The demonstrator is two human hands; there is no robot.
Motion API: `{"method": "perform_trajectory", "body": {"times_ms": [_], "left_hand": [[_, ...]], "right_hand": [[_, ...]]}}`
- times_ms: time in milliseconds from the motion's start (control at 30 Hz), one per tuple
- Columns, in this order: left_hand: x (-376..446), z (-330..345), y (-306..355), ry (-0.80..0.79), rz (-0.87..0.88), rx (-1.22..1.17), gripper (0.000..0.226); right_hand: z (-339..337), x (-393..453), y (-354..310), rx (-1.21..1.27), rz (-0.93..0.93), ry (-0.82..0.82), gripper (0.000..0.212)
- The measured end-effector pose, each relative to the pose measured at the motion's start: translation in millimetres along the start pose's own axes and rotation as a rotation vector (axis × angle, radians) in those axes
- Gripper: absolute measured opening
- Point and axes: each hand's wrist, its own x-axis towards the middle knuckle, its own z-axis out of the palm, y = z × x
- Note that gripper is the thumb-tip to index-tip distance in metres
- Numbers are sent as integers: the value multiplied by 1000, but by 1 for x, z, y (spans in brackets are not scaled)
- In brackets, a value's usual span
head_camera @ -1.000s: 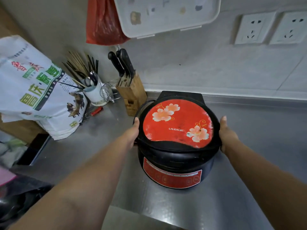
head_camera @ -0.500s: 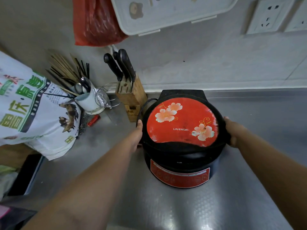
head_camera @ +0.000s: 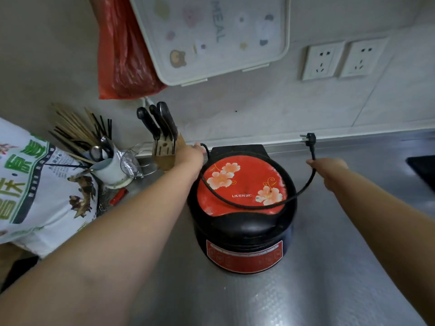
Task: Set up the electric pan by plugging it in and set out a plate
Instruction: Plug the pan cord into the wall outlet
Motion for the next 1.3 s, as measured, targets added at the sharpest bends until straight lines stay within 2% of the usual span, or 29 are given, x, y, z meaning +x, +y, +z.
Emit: {"method": "perform_trajectory", "body": {"times_ms": [67,133,200,233,300,367,467,667,767,900,1033,1100,1200,1300], "left_hand": [[11,6,23,-35,-45,-255,32],[15,10,39,-97,-121,-395,34],[19,17,49,-164,-133,-367,31],[18,20,55,-200,-144,-340,31],[25,32,64,-254,-176,-431,32],[31,46,72,-236,-187,-502,33],[41,75,88,-189,-197,-555,34],[57,129,112,-178,-222,-643,31],[60,137,119,-87,-71,-611,31],[46,136,112,-23,291,-434,25],[15,144,128,34,647,-219,15],[9,148,139,95,750,-177,13],[15,156,140,33,682,-107,9],[26,165,130,-93,512,-46,9]], "right_hand": [[-9,7,-9,140,33,-51,29],[-21,14,-15,251,53,-84,23],[-36,22,-24,272,7,-77,9],[-45,27,-27,281,-37,-70,12],[-63,37,-33,308,-101,-79,21],[-79,46,-38,335,-128,-97,20],[-107,67,-47,447,-141,-88,4],[-156,113,-56,593,-183,30,12],[-170,135,-52,586,-157,34,14],[-159,150,-46,579,-100,-61,12],[-132,153,-53,571,-135,-96,14],[-117,150,-58,487,-175,-115,17],[-100,142,-62,196,-330,-86,27],[-90,133,-67,52,-477,-26,21]]}}
